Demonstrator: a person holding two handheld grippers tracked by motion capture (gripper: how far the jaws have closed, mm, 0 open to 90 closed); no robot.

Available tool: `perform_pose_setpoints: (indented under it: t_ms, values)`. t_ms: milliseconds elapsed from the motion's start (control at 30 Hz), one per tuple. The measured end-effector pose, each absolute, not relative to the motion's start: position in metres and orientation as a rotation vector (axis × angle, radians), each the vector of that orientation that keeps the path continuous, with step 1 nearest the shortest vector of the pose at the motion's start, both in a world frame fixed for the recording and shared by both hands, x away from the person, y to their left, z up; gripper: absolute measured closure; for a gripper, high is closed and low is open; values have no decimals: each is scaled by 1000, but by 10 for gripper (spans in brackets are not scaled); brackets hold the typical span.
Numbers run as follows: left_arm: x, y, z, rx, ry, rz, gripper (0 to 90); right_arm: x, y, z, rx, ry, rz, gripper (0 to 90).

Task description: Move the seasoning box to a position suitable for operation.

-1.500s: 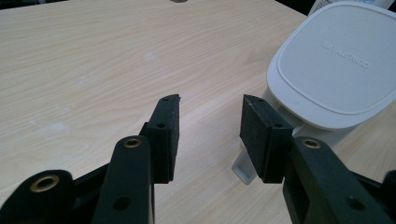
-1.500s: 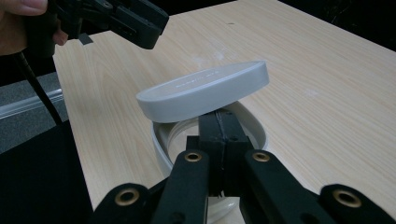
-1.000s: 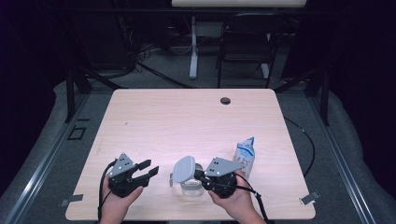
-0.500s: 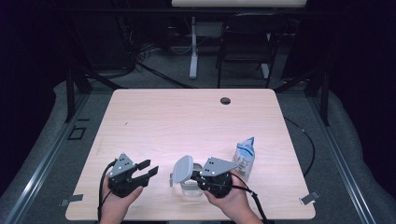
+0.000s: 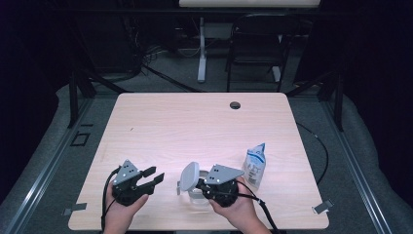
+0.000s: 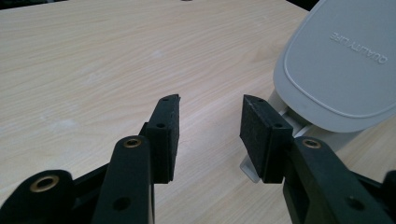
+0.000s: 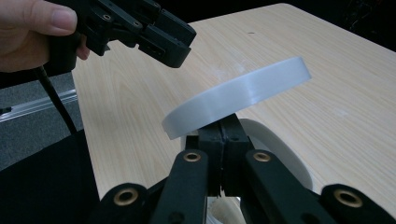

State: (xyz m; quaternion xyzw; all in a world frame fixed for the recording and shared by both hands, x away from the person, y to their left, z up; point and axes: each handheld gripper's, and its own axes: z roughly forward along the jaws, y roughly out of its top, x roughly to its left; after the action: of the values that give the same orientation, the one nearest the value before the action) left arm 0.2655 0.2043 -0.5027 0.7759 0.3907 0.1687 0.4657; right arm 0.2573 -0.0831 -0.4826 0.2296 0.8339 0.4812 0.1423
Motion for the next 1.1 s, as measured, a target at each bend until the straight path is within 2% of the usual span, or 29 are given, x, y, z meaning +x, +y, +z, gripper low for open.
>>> perform_pose_setpoints:
  t_ms: [833, 1100]
  values:
    - [267, 207, -507, 1901, 971, 412, 576, 258, -62, -485, 619, 2441, 1378, 891]
    - [268, 208, -508, 1891, 971, 412, 564, 256, -66, -485, 608, 2427, 1351, 849]
